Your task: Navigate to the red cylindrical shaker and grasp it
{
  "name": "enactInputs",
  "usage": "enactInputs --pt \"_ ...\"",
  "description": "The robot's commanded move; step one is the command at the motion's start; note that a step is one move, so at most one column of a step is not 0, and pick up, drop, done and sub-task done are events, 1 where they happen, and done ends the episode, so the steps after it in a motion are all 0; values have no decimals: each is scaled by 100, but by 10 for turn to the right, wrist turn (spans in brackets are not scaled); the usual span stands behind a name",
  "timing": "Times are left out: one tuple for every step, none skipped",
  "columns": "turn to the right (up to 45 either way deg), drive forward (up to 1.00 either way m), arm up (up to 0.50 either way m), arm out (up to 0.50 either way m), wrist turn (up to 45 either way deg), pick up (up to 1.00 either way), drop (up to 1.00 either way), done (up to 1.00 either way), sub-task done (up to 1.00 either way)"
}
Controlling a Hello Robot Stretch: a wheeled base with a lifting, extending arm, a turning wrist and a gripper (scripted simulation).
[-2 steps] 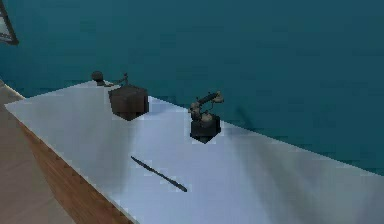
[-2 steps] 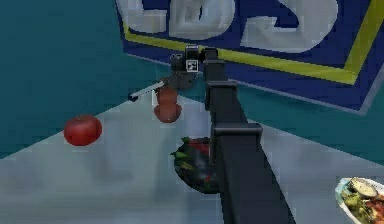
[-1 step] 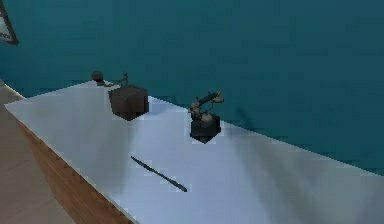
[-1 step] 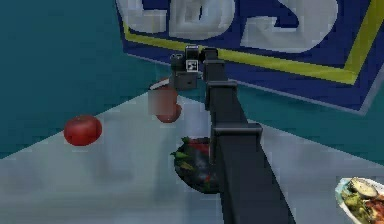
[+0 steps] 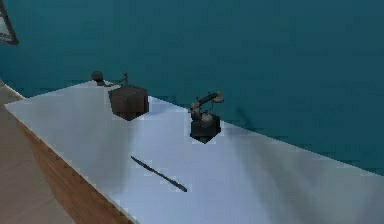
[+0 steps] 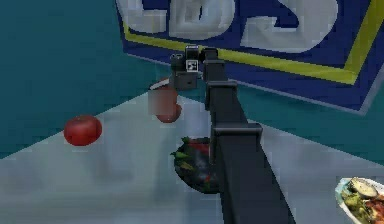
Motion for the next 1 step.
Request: enactInputs --pt "0 0 0 0 0 0 0 100 0"
